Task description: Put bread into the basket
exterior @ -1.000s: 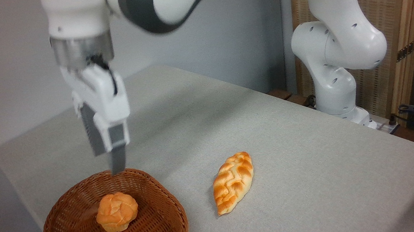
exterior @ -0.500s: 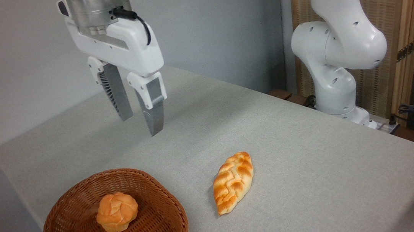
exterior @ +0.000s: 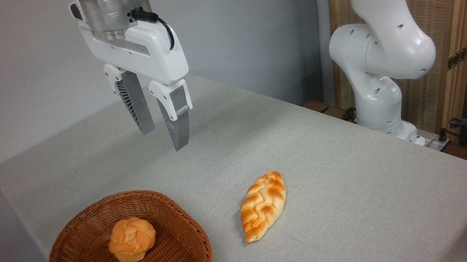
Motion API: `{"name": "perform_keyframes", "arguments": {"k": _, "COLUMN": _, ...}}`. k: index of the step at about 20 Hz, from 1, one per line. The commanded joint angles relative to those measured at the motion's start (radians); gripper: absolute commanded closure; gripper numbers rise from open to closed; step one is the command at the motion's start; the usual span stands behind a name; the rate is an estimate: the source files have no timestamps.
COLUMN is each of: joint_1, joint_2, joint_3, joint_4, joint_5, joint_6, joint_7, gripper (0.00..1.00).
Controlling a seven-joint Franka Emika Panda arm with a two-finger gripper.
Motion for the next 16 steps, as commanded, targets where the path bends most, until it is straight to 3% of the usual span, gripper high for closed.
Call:
{"name": "perform_keyframes", "arguments": {"k": 1, "joint_1": -0.018, "joint_2": -0.102, "joint_3": 0.020, "joint_4": -0.130, "joint_5": 0.012, "joint_6": 0.073, "joint_7": 0.013, "gripper": 0.00}}
{"name": "perform_keyframes", "arguments": {"k": 16, "joint_1": -0.019, "joint_2": -0.094, "joint_3": 0.020, "joint_4": -0.101, "joint_5": 0.018, "joint_6": 0.023, "joint_7": 0.007, "gripper": 0.00}}
